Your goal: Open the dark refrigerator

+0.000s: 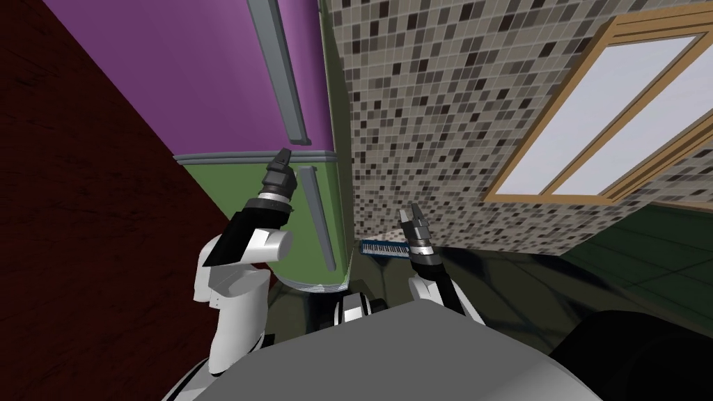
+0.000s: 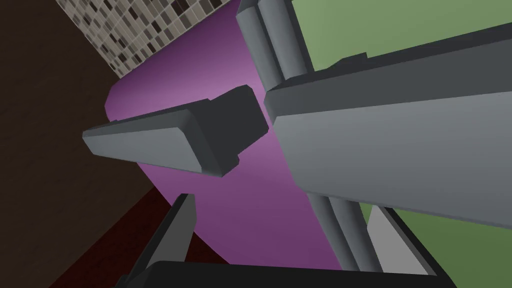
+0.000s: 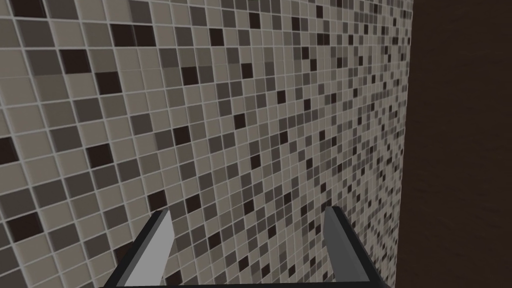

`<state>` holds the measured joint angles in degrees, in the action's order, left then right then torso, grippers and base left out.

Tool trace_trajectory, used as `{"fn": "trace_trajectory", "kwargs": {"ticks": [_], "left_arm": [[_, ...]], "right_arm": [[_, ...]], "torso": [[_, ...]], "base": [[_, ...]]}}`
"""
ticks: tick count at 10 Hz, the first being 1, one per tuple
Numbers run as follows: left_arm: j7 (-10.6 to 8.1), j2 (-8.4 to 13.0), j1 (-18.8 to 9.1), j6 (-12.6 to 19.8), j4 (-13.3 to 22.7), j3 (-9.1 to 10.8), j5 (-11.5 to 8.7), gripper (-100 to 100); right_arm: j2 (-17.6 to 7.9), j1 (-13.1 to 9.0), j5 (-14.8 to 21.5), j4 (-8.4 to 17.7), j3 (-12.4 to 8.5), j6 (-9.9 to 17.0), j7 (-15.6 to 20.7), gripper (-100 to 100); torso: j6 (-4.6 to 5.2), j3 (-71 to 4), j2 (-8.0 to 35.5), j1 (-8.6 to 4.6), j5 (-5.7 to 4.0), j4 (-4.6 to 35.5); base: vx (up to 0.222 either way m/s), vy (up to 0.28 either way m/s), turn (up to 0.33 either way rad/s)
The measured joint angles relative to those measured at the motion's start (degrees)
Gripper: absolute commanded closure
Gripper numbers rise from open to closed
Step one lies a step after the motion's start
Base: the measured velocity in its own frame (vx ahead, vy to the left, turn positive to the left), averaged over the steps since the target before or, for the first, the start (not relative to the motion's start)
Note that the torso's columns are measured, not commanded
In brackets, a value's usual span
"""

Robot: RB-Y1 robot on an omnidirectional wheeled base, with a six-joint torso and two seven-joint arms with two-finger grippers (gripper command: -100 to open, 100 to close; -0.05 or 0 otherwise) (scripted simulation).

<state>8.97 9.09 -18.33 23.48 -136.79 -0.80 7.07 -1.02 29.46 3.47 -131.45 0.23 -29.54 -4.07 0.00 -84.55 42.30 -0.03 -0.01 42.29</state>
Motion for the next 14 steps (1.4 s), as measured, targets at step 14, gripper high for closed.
{"fn": "trace_trajectory", "kwargs": {"ticks": [14], "left_arm": [[2.85, -9.37, -11.68, 15.21, -1.17, 1.15, 1.69, -100]], "right_arm": [[0.00, 0.01, 0.00, 0.00, 0.00, 0.00, 0.00, 0]], "torso": [[0.19, 0.05, 0.09, -0.51, -0.29, 0.15]], "base": [[-0.002, -0.004, 0.008]]}}
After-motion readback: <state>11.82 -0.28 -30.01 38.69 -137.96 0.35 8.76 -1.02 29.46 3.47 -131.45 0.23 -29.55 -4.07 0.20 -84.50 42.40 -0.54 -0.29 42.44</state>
